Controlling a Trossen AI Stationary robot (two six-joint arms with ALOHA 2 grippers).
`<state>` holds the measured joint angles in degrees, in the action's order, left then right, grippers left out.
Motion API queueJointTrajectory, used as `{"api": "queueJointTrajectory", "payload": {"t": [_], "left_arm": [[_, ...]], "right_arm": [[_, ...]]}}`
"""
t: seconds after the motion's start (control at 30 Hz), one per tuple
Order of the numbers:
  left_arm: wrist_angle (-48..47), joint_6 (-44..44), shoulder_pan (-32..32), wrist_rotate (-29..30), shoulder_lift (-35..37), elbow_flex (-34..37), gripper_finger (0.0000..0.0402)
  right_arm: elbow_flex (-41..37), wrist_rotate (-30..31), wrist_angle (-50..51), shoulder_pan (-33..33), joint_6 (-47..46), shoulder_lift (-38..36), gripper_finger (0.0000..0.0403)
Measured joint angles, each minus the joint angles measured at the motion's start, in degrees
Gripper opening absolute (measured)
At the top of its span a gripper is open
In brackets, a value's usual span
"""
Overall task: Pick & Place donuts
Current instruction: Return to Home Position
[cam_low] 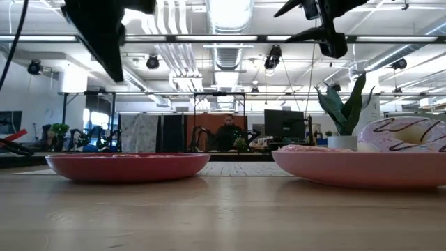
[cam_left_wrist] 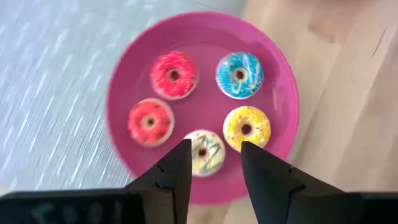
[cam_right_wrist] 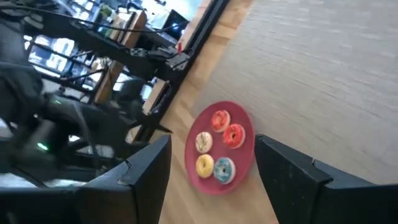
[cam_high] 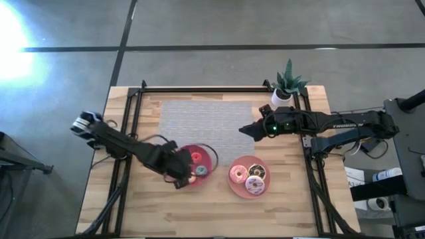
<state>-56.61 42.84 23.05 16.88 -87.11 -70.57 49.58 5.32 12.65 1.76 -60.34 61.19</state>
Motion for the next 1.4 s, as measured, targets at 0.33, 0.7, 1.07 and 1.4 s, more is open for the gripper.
{"api": "queueJointTrajectory", "payload": {"t": [0.33,0.7,1.07,1.4], "left_arm": [[0.6,5.1,-0.7,1.3,16.3,0.6,0.0113],[30.8,-1.1,-10.6,-16.6,29.6,16.9,0.0113],[62.9,0.7,-13.3,-15.9,42.0,43.5,0.0113],[66.4,0.8,-14.2,-15.3,53.0,55.6,0.0113]], "right_arm": [[-0.5,-11.4,1.1,0.4,15.5,-5.9,0.0221],[-14.3,-11.7,4.8,8.1,20.5,-17.8,0.0221],[-25.9,-11.8,3.9,8.7,25.3,-38.2,0.0221],[-32.9,-7.3,4.2,8.8,20.8,-50.4,0.0221]]}}
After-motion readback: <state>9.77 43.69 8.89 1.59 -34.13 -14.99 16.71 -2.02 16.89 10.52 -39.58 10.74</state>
